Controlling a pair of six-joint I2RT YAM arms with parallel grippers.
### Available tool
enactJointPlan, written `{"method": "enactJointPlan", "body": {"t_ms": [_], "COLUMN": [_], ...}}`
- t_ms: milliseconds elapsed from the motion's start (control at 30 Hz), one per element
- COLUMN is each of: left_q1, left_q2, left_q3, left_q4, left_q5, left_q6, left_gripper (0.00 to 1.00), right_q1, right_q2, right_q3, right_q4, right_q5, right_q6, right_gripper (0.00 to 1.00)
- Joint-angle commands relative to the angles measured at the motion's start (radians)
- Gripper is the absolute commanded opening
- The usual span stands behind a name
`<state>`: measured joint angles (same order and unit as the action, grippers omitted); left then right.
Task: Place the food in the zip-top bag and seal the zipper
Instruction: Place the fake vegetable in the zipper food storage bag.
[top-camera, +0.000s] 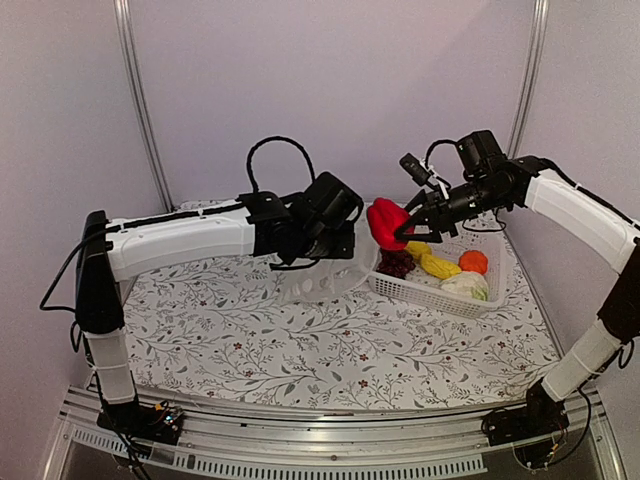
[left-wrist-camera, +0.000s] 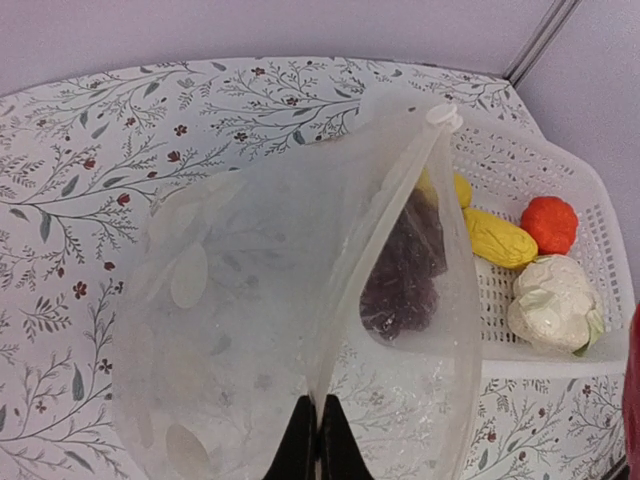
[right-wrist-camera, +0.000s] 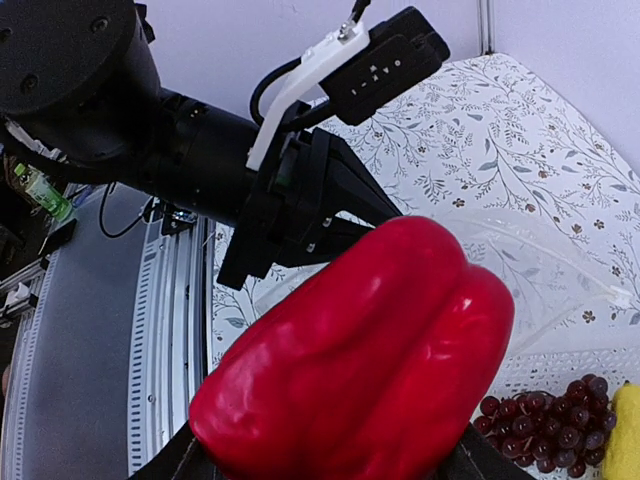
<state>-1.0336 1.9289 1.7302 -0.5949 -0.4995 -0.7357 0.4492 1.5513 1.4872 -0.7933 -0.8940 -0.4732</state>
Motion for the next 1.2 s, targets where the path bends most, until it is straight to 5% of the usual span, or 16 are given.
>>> {"method": "enactJointPlan", "body": {"t_ms": [0, 200, 467, 767, 1167], "left_q1": [0.011, 0.01, 0.008, 0.009, 0.035], "left_q2": [-0.019, -0.104, -0.136, -0.151, -0.225], "left_q3": [-0.003, -0.094, -0.157, -0.189, -0.28], "left_q4": [0.093, 0.203, 0.279, 0.289, 0.285], "left_q5": [0.032, 0.046, 0.088, 0.07, 0.02], "left_q6": [-0.009, -0.047, -0.066, -0.072, -0.06], "left_gripper": [0.0, 0.0, 0.0, 0.0, 0.0], "right_q1": [0.018, 0.026, 0.04, 0.102, -0.003], "right_q2": [0.093, 0.182, 0.247, 0.285, 0.131], "right_q3": [0.048, 0.048, 0.061, 0.14, 0.128], "right_q4": [0.014, 0.061, 0.117, 0.065, -0.026], "right_q5": [-0.127, -0.131, 0.046, 0.147, 0.086], "right_q6": [0.06, 0.185, 0.326, 0.312, 0.234], "right_gripper": [0.42, 0.42, 0.44, 0.81, 0.87]}}
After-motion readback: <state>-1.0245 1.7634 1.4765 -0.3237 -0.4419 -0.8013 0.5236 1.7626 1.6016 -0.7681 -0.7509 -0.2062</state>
